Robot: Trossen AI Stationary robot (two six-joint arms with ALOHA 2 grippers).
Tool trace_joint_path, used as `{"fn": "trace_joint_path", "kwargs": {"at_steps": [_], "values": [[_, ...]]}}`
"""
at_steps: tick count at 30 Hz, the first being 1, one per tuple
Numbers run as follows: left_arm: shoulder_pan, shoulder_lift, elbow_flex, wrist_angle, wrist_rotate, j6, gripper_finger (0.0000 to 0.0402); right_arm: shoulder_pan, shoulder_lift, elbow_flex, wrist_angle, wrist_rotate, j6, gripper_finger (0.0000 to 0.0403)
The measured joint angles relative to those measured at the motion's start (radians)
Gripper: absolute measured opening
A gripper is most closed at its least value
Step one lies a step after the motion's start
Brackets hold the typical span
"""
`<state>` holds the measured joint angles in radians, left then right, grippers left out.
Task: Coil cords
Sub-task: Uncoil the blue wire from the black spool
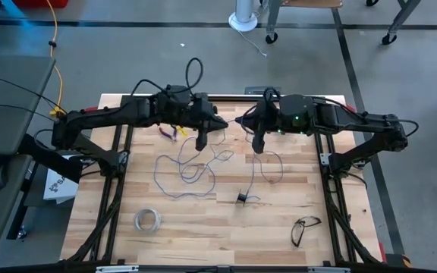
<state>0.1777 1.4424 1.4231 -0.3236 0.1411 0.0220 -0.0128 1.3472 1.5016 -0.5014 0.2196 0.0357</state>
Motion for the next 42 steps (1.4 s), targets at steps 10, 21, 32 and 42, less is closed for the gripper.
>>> {"fn": "trace_joint_path", "kwargs": {"at_steps": [10,21,32,42], "values": [[0.015,-0.119,0.121,-0.128,0.004,-0.072,0.0001,0.000,-0.004,0.019,-0.053,0.024,0.113,0.0089],[0.015,-0.089,0.308,-0.207,-0.036,-0.055,0.0001,0.020,0.057,-0.009,-0.112,-0.014,0.099,0.0222],[0.015,-0.080,0.385,-0.298,-0.047,-0.071,0.0000,0.040,0.189,-0.012,-0.063,0.012,0.026,0.0212],[0.015,-0.080,0.394,-0.325,-0.069,-0.060,0.0000,0.042,0.199,-0.012,-0.057,0.038,-0.015,0.0042]]}}
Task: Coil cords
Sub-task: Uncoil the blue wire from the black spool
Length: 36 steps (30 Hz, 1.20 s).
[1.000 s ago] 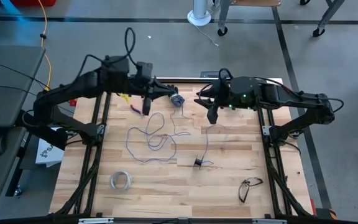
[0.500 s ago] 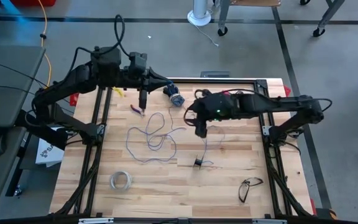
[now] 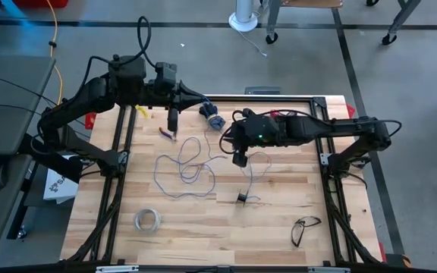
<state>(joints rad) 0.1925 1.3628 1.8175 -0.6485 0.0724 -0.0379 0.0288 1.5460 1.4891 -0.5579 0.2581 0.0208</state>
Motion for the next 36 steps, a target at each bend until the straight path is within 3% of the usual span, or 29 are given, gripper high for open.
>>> {"fn": "trace_joint_path", "kwargs": {"at_steps": [3,8,11,17,36], "values": [[0.006,0.000,0.000,-0.016,-0.012,0.019,0.0000,0.000,-0.028,0.002,0.001,-0.005,-0.005,0.0007],[0.026,-0.001,0.000,-0.044,-0.015,0.016,0.0000,0.000,-0.049,0.002,-0.037,0.015,0.015,0.0002],[0.041,-0.013,0.000,-0.074,-0.071,0.016,0.0000,0.002,-0.050,0.002,-0.103,0.015,0.058,0.0001],[0.091,-0.072,0.000,-0.292,-0.172,0.021,0.0000,0.029,-0.059,0.003,-0.229,0.049,0.112,0.0001],[0.039,-0.098,-0.005,-0.840,-0.113,-0.133,0.0000,0.030,-0.144,0.003,-0.317,0.048,0.118,0.0000]]}}
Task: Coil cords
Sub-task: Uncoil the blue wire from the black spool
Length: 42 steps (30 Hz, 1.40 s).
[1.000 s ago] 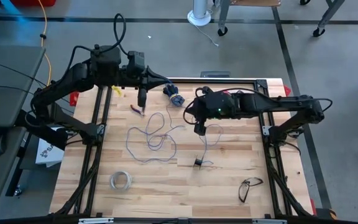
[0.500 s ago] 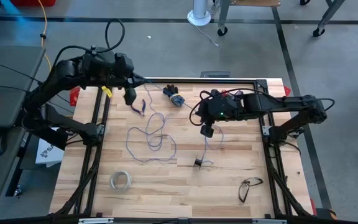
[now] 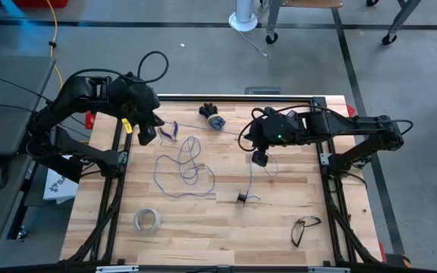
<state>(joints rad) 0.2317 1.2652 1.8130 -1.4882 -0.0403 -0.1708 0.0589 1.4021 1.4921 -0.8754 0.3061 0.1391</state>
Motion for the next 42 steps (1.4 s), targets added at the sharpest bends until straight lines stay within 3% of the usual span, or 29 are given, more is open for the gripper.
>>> {"fn": "trace_joint_path", "kwargs": {"at_steps": [6,13,19,26,32,42], "values": [[0.002,0.002,0.000,-0.054,-0.008,-0.035,0.0025,0.000,-0.004,-0.004,-0.038,-0.001,-0.003,0.0000],[0.002,0.008,0.001,-0.072,-0.005,0.061,0.0111,0.000,-0.004,-0.003,-0.037,-0.003,0.014,0.0000],[0.001,0.031,0.002,0.226,0.051,0.102,0.0171,0.000,-0.004,-0.003,0.025,-0.011,0.011,0.0000],[-0.013,0.208,0.002,0.428,0.156,0.209,0.0179,-0.009,-0.001,-0.002,0.153,-0.038,-0.031,0.0000],[-0.052,0.361,0.000,0.563,0.170,0.238,0.0179,-0.027,0.003,-0.001,0.155,-0.037,-0.025,0.0000],[-0.079,0.424,0.000,0.673,0.223,0.215,0.0179,-0.026,0.003,-0.001,0.159,-0.044,-0.032,0.0000]]}}
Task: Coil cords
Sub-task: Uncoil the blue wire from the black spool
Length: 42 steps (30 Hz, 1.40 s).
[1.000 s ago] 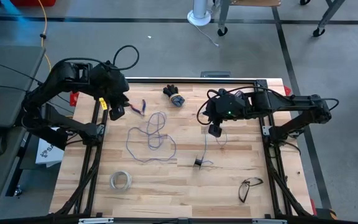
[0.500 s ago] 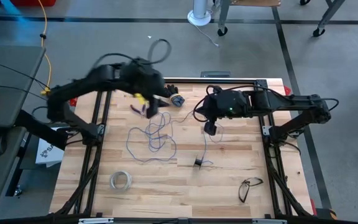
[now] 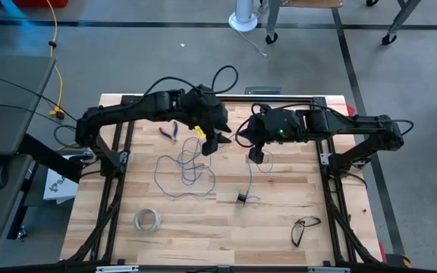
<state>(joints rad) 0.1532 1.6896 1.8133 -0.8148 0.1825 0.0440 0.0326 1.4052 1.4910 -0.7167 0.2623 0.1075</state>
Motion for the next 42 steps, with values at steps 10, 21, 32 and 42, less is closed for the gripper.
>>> {"fn": "trace_joint_path", "kwargs": {"at_steps": [10,21,32,42], "values": [[-0.002,0.056,0.000,0.015,-0.012,-0.048,0.0146,0.000,0.000,0.000,0.012,-0.002,-0.007,0.0000],[0.022,0.025,0.000,-0.070,-0.043,-0.051,0.0003,-0.004,0.000,0.000,-0.001,-0.004,0.002,0.0011],[0.069,-0.160,0.000,-0.288,-0.107,-0.042,0.0001,0.000,-0.003,0.001,-0.194,-0.066,0.119,0.0213],[0.108,-0.280,0.003,-0.290,-0.115,-0.119,0.0000,0.070,0.122,-0.001,-0.280,-0.081,-0.115,0.0247]]}}
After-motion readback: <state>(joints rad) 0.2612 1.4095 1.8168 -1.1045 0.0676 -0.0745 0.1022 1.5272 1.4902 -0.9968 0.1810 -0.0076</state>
